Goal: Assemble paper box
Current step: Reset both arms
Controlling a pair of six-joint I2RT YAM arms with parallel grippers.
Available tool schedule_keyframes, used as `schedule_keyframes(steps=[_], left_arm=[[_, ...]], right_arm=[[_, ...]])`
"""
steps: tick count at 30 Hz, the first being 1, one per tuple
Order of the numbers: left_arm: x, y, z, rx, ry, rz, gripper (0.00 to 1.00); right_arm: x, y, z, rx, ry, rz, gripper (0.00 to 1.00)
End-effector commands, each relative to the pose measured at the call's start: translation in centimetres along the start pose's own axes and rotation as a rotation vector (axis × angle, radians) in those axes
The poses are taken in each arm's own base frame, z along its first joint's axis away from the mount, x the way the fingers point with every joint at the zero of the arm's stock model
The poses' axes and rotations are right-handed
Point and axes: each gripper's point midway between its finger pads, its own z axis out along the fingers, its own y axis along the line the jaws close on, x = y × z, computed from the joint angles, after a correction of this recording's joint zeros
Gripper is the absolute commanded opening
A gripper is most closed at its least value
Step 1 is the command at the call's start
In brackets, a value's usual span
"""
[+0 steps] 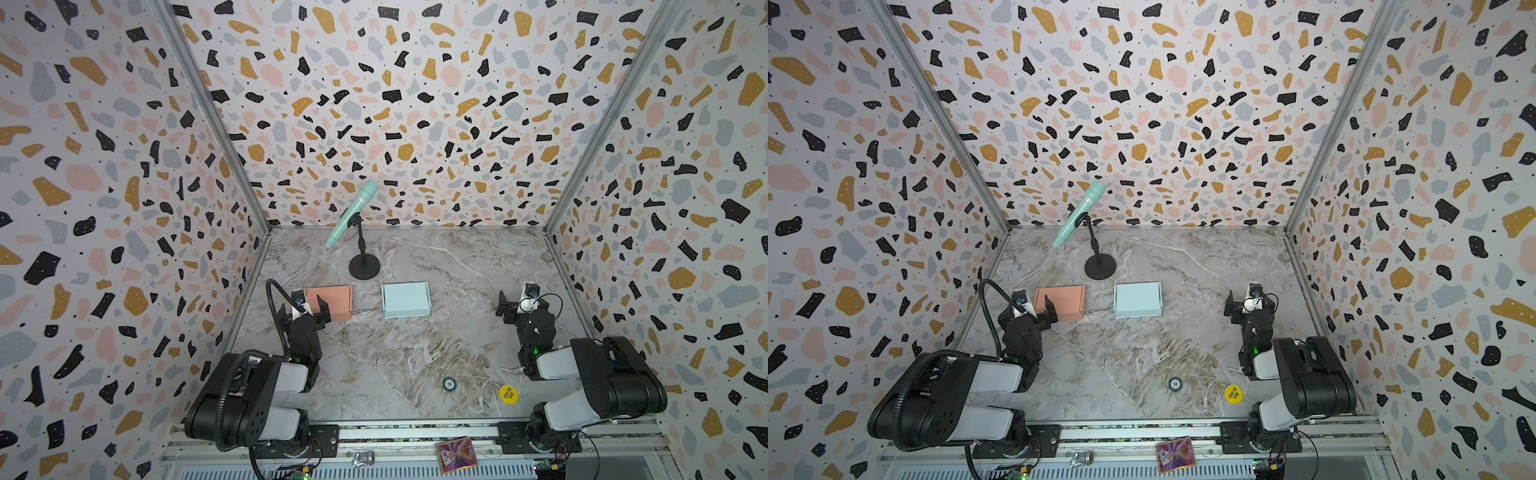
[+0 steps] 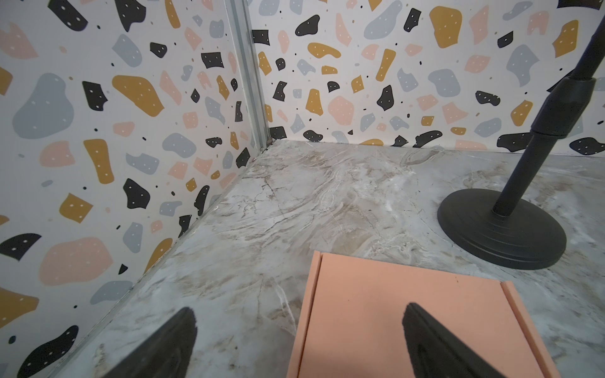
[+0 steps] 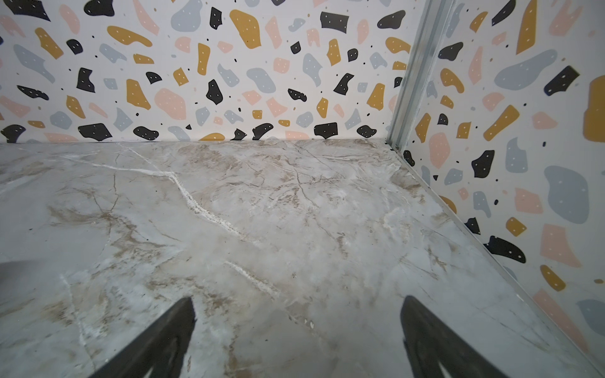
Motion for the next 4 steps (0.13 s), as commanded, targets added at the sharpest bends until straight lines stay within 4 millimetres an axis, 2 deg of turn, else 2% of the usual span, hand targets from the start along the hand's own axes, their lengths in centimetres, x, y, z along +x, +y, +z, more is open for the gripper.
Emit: schedule_keyframes(steps=[1,4], left_arm=[[-1.62,-0.01,0.26,-0.001,-0.057,-0.04,1.0],[-1.71,0.02,0.14,0.0,-0.057,-0.038,1.0]], right_arm=[[-0.59,-0.09,-0.12,0.01,-0.021,-0.006,0.99],[-0.62,-0.03,-0.07,0.01,-0.021,-0.006,0.99]])
